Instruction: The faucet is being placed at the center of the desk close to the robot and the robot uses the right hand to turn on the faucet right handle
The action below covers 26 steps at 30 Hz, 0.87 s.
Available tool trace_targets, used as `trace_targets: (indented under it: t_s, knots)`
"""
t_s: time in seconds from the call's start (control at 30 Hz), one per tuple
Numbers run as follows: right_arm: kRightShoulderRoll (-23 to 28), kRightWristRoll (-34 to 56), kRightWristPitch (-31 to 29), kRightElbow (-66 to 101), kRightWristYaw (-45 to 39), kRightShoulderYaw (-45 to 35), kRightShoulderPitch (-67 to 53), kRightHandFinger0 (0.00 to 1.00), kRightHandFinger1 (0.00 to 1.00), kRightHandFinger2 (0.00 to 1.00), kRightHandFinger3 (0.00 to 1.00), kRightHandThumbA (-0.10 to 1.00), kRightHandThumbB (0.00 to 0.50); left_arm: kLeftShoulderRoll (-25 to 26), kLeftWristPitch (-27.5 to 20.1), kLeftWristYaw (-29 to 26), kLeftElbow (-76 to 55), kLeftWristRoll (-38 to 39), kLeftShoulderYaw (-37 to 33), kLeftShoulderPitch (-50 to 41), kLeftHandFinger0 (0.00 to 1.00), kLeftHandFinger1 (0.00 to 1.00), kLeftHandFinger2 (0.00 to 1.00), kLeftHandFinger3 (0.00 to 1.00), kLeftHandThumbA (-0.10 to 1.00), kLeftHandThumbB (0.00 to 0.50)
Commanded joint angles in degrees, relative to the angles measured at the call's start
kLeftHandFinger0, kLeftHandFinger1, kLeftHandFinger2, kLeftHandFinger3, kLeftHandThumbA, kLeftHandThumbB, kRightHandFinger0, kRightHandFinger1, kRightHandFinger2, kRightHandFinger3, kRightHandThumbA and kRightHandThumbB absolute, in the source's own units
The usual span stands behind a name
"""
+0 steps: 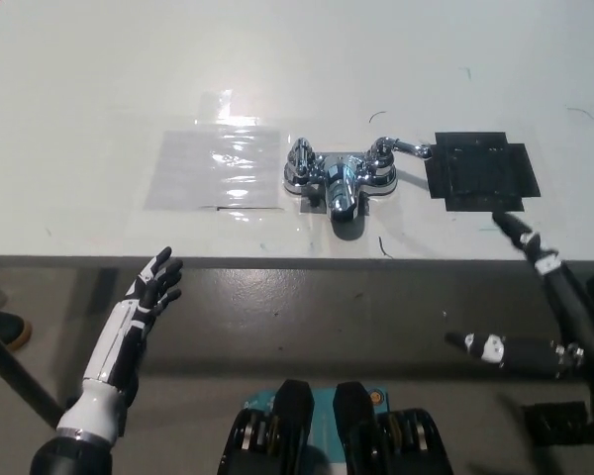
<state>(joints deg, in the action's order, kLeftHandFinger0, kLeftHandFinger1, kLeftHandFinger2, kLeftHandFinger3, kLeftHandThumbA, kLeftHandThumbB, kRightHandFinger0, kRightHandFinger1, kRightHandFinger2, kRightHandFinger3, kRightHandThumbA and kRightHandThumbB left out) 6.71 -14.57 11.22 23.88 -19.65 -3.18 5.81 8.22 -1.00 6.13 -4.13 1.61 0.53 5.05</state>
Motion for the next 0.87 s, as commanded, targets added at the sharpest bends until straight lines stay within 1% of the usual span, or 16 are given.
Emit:
trace_targets:
  t_s: [0.0,0.07,0.1,0.13,0.17,0.23,0.3,0.33,0.37,0.4,0.43,0.47,0.5,0.6,0.7,0.83]
  knots:
    - [-5.59,15.0,-18.53,-0.85,6.28,-2.72,-1.66,1.0,1.0,1.0,1.0,1.0,0.352,1.53,-2.06,1.55,-0.93,1.91,0.65,3.7,1.0,1.0,1.0,1.0,1.0,0.131]
    - [-6.58,13.71,-18.84,-4.57,6.5,-2.75,-1.95,1.0,1.0,1.0,1.0,1.0,0.371,1.42,-2.49,1.47,-0.67,2.03,0.69,3.77,1.0,1.0,1.0,1.0,1.0,0.131]
    - [-6.67,12.85,-19.64,-6.31,6.61,-2.5,-2.15,1.0,1.0,1.0,1.0,1.0,0.339,1.34,-2.38,1.4,-0.73,2.11,0.72,3.66,1.0,1.0,1.0,1.0,1.0,0.133]
    - [-6.57,12.0,-21.5,-8.88,6.69,-2.25,-2.09,1.0,1.0,1.0,1.0,1.0,0.279,1.37,-2.41,1.41,-0.72,2.1,0.7,3.64,1.0,1.0,1.0,1.0,1.0,0.128]
    - [-6.44,11.52,-22.04,-10.08,6.75,-2.19,-1.95,1.0,1.0,1.0,1.0,1.0,0.248,1.38,-2.52,1.41,-0.68,2.09,0.7,3.65,1.0,1.0,1.0,1.0,1.0,0.12]
    - [-6.48,10.95,-22.91,-15.86,7.19,-2.46,-0.44,1.0,1.0,1.0,1.0,1.0,0.225,1.5,-2.24,1.45,-0.83,2.27,0.78,3.77,1.0,1.0,1.0,1.0,1.0,0.13]
    - [-6.68,11.81,-21.42,-17.97,7.03,-2.87,0.06,1.0,1.0,1.0,1.0,1.0,0.211,1.49,-2.36,1.5,-0.9,2.35,0.74,3.58,1.0,1.0,1.0,1.0,1.0,0.124]
    - [-6.79,12.74,-20.27,-19.42,6.72,-3.23,0.33,1.0,1.0,1.0,1.0,1.0,0.188,1.43,-2.26,1.53,-0.88,2.43,0.69,3.47,1.0,1.0,1.0,1.0,1.0,0.125]
    - [-6.73,13.3,-20.34,-21.71,6.6,-3.52,0.72,1.0,1.0,1.0,1.0,1.0,0.166,1.3,-2.12,1.41,-1.02,2.32,0.6,3.1,1.0,1.0,1.0,1.0,1.0,0.121]
    - [-6.7,13.62,-20.43,-22.8,6.51,-3.62,0.88,1.0,1.0,1.0,1.0,1.0,0.163,1.28,-2.26,1.37,-1.04,2.28,0.56,2.91,1.0,1.0,1.0,1.0,1.0,0.112]
    - [-6.74,15.06,-20.75,-25.51,5.83,-4.01,1.22,1.0,1.0,1.0,1.0,1.0,0.149,1.29,-2.49,1.27,-1.13,2.04,0.48,2.36,1.0,1.0,1.0,1.0,1.0,0.107]
    - [-6.78,15.25,-20.88,-25.9,5.77,-4.03,1.0,1.0,1.0,1.0,1.0,1.0,0.142,1.3,-2.5,1.25,-1.22,1.9,0.38,2.01,1.0,1.0,1.0,1.0,1.0,0.099]
    - [-6.78,15.41,-21.04,-26.35,5.7,-4.04,0.33,1.0,1.0,1.0,1.0,1.0,0.147,1.22,-2.64,1.23,-1.29,1.72,0.17,1.24,1.0,1.0,1.0,1.0,1.0,0.099]
    - [-6.61,15.79,-21.03,-26.64,5.46,-3.79,-0.91,1.0,1.0,1.0,1.0,1.0,0.159,1.12,-3.41,1.41,-0.87,2.0,-0.01,0.21,1.0,1.0,1.0,1.0,1.0,0.105]
    - [-6.5,16.01,-21.91,-27.07,5.38,-3.18,-2.09,1.0,1.0,1.0,1.0,1.0,0.147,1.05,-3.18,1.15,-1.09,2.03,0.09,-0.88,1.0,1.0,1.0,1.0,1.0,0.112]
    - [-6.21,15.8,-22.95,-27.32,5.68,-2.77,-2.95,1.0,1.0,1.0,1.0,1.0,0.153,1.04,-3.46,1.19,-1.08,2.19,0.07,-1.7,1.0,1.0,1.0,1.0,1.0,0.111]
